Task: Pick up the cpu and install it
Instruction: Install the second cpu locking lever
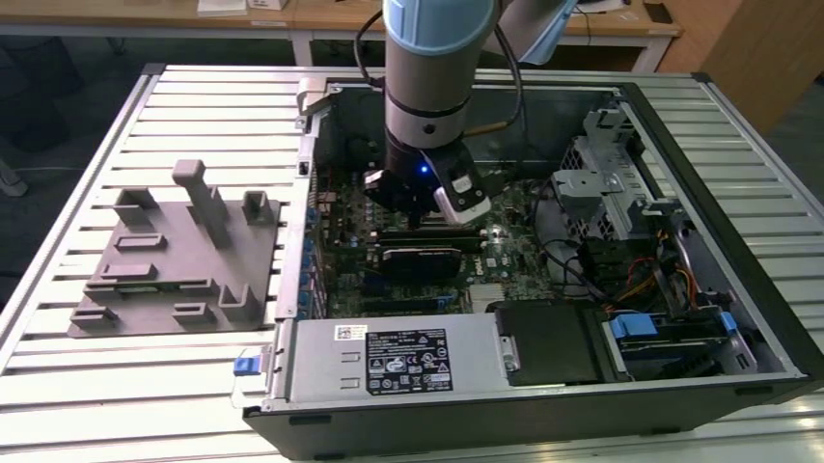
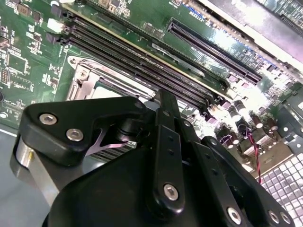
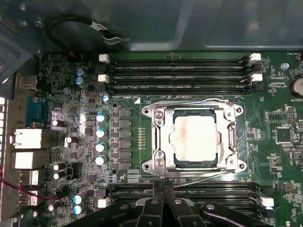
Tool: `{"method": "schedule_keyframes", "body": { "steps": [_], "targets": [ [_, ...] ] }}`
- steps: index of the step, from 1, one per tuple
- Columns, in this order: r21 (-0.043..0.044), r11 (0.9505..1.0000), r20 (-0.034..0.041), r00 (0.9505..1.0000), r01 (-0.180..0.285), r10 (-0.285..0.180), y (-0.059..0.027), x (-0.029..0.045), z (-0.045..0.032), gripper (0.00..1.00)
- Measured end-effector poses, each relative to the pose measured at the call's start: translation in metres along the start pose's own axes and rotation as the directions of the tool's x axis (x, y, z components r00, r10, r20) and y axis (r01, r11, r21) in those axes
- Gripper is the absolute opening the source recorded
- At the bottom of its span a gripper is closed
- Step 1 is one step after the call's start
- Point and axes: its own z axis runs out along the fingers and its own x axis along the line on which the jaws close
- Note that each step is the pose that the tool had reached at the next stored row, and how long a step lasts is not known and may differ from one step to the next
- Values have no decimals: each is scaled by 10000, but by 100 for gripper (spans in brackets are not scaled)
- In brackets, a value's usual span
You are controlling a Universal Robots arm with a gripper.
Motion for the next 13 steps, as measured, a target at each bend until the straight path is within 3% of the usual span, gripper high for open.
{"method": "schedule_keyframes", "body": {
  "steps": [8,13],
  "targets": [
    [-683,9977,-18,10000,-3,2,-90,15,22,11],
    [-998,9950,-28,10000,-6,3,-154,31,41,11]
  ]
}}
